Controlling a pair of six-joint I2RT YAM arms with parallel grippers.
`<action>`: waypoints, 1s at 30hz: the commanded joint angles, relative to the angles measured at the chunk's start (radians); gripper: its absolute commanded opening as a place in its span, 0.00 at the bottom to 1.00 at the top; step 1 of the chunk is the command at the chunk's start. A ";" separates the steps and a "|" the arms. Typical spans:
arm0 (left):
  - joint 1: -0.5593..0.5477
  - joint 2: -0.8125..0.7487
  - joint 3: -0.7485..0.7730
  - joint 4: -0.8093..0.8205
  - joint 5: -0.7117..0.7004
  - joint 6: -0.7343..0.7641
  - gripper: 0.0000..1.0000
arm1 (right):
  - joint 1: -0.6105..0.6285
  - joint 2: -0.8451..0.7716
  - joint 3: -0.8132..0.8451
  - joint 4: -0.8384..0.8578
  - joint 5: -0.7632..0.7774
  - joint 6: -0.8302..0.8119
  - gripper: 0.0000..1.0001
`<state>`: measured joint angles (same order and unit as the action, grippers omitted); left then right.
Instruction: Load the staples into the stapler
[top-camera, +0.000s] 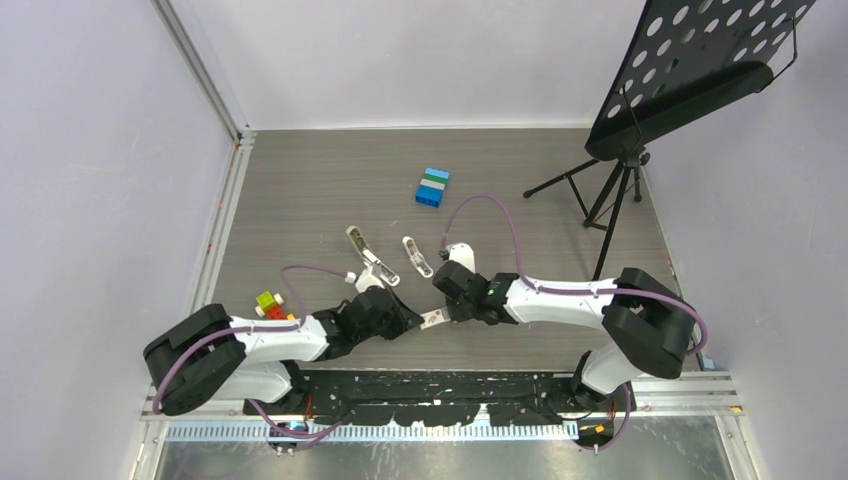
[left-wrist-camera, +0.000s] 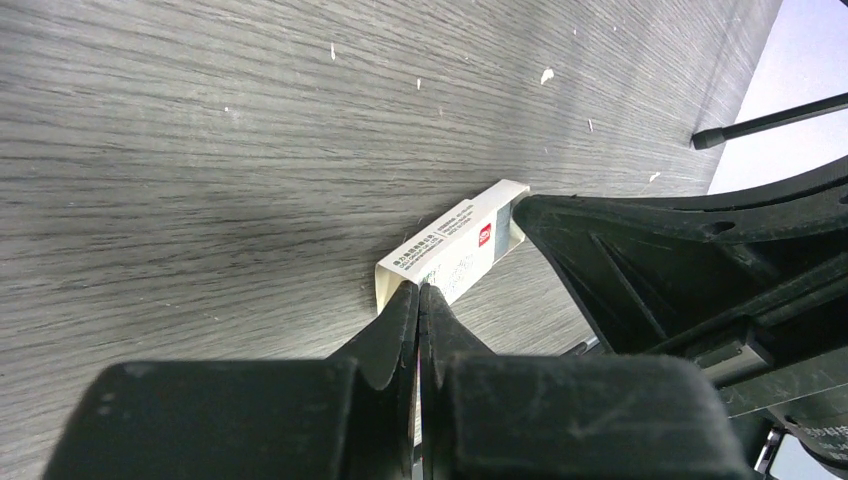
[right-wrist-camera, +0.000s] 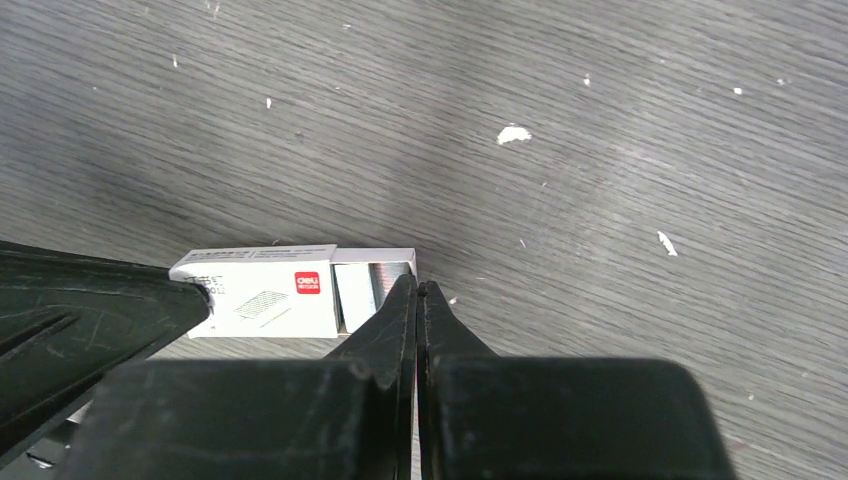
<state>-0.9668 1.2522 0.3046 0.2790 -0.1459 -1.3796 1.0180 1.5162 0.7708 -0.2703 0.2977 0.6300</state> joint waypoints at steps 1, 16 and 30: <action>-0.001 -0.023 0.001 -0.046 -0.021 0.018 0.00 | 0.001 -0.028 0.044 -0.081 0.084 -0.010 0.00; -0.001 -0.022 -0.002 -0.087 -0.009 0.033 0.01 | 0.001 -0.038 0.056 -0.125 0.101 -0.020 0.00; 0.000 -0.045 0.035 -0.163 -0.025 0.085 0.06 | 0.001 -0.048 0.057 -0.120 0.080 -0.052 0.00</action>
<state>-0.9668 1.2327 0.3111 0.1925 -0.1467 -1.3430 1.0187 1.4986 0.7944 -0.3901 0.3573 0.5941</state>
